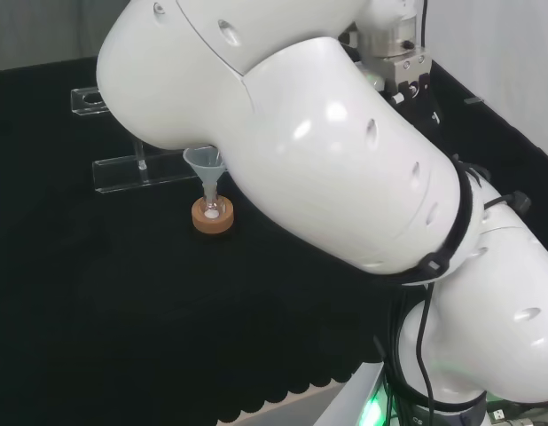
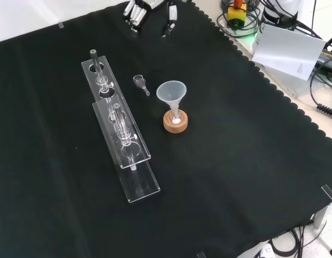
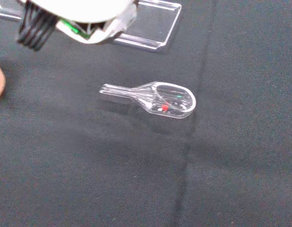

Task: Put the weighing funnel back on the table.

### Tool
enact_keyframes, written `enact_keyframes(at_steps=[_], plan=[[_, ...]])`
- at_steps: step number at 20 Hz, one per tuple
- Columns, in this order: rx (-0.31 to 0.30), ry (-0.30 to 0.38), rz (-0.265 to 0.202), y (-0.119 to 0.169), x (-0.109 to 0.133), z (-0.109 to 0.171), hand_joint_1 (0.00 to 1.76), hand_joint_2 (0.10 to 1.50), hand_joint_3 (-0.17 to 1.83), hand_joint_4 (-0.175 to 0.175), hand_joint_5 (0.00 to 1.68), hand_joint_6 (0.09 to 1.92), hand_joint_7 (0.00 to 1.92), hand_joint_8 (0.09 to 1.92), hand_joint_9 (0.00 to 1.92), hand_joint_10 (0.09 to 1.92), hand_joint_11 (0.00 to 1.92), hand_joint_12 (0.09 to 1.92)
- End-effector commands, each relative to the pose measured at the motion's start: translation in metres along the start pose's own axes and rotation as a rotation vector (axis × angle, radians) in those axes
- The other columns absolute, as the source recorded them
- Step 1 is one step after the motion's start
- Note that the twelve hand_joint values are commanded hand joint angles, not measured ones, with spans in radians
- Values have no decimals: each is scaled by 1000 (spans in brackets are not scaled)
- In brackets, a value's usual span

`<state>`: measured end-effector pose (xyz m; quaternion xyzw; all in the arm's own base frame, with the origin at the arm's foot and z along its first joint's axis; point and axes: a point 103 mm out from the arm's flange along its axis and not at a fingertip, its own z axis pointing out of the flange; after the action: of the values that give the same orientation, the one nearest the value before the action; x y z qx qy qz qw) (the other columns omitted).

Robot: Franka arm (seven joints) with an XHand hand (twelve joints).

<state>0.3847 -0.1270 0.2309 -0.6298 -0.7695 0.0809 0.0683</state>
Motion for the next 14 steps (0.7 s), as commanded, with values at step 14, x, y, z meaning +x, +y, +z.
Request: enact_keyframes(at_steps=[14], plan=[[-11, 64, -41, -57, 86, -46, 850, 567, 681, -44, 403, 418, 534, 748, 621, 613, 315, 1387]])
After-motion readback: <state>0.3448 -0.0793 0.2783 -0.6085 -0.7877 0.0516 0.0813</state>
